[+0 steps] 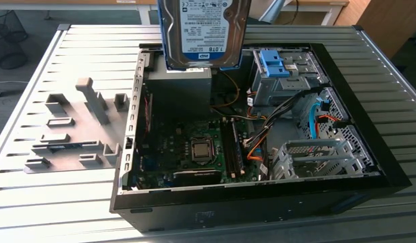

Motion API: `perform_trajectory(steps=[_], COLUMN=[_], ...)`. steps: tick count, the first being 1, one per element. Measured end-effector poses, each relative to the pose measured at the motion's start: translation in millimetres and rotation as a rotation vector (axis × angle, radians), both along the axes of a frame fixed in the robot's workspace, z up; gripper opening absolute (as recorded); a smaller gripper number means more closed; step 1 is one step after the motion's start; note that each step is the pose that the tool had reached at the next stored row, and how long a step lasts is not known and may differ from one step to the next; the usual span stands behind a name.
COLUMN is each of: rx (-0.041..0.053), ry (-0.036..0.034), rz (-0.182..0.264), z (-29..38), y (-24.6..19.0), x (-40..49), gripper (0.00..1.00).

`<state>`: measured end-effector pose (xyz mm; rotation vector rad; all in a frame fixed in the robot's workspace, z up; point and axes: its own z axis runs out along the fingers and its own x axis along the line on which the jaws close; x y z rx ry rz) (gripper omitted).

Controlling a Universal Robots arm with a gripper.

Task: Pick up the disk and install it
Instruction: 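Insert the disk into the insertion slot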

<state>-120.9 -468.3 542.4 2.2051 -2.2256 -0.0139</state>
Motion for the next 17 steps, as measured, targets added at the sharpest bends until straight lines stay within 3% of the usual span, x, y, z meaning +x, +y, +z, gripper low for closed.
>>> perform_trajectory(steps=[8, 13, 17], rx=[0.0002, 0.0001, 0.0001], ry=[0.0002, 0.0003, 0.0002], rz=[0.0, 0.0, 0.0], z=[-5.4, -7.0, -7.0], y=[-1.8, -11.6, -13.2], x=[21.6, 22.5, 22.4], gripper=[0.37, 0.37, 0.37])
